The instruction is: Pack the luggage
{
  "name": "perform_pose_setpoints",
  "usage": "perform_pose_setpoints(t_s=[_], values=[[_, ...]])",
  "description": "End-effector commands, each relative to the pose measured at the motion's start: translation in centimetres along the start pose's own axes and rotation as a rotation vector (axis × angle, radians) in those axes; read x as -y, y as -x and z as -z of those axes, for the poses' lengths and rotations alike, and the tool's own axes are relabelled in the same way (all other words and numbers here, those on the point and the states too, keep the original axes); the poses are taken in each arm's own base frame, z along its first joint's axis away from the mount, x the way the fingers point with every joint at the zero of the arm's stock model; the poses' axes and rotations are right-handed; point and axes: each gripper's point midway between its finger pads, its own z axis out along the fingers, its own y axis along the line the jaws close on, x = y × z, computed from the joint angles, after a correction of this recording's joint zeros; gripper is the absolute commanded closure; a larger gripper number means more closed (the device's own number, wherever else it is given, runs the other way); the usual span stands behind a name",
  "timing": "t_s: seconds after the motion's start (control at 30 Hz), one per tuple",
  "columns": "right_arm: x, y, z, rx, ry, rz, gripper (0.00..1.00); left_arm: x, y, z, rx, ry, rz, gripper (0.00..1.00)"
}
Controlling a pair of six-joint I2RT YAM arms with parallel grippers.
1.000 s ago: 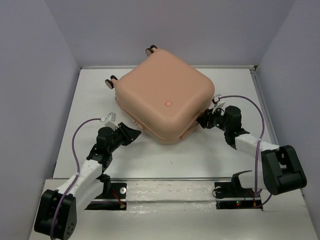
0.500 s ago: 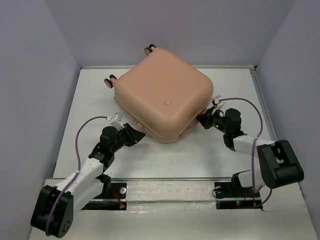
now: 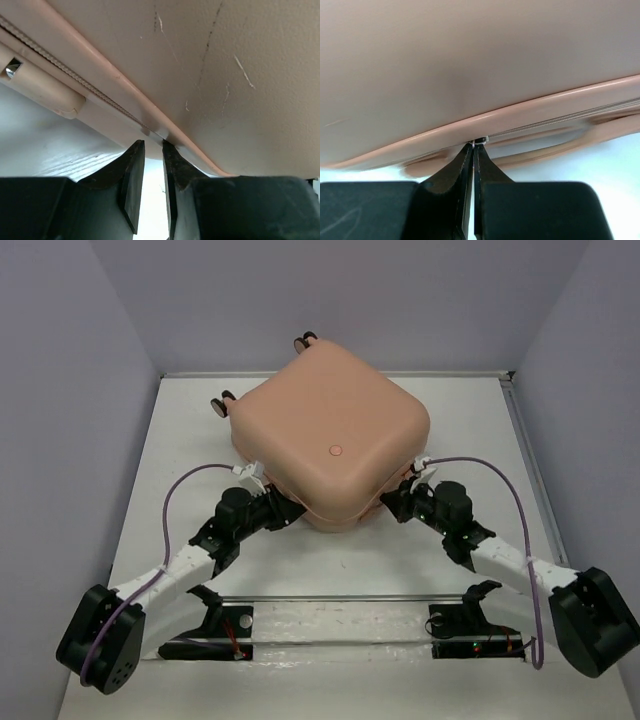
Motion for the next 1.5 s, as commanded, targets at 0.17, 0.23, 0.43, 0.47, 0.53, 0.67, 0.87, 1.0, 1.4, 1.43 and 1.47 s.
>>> perform_pose_setpoints(t_s=[0.17,0.23,0.43,0.47,0.53,0.67,0.87,1.0,1.4,1.43,1.47], values=[[-12.5,-4.0,3.1,-0.108,0.216,-0.063,0.93,5.5,1.8,-2.9,0.092,-0.126,-0.011,0.69],[-15.9,-5.5,3.5,-0.14,0.259,-0.04,0.93,6.4,1.3,-3.3,0.085,-0.144,-0.006,0.7],[-23.7,-4.3,1.5,-0.126,0.199,0.023,0.93,9.0,1.5,-4.6,0.086,-0.181,-0.015,0.72],[-24.2,-5.3,0.4,-0.145,0.167,0.032,0.93,8.9,1.1,-5.1,0.07,-0.172,-0.022,0.72],[-25.4,-2.5,-1.4,-0.061,0.103,-0.007,0.93,9.5,0.9,-5.5,0.052,-0.187,-0.031,0.72],[-24.0,1.6,-4.7,0.111,-0.073,-0.086,0.93,8.0,1.1,-5.4,0.015,-0.13,-0.053,0.67],[-21.4,1.4,-5.8,0.146,-0.135,-0.156,0.93,2.6,6.7,1.3,0.088,0.1,-0.102,0.11],[-20.2,0.2,-5.3,0.124,-0.144,-0.158,0.93,1.4,11.2,6.5,0.216,0.205,-0.11,0.02],[-19.9,-0.3,-4.6,0.099,-0.127,-0.124,0.93,-2.5,28.9,5.6,0.433,0.245,0.112,0.01],[-19.9,-0.3,-4.6,0.097,-0.127,-0.122,0.93,-2.6,29.6,5.3,0.437,0.239,0.114,0.01],[-19.9,-0.5,-4.6,0.093,-0.125,-0.118,0.93,-3.7,29.7,4.3,0.416,0.256,0.132,0.01]])
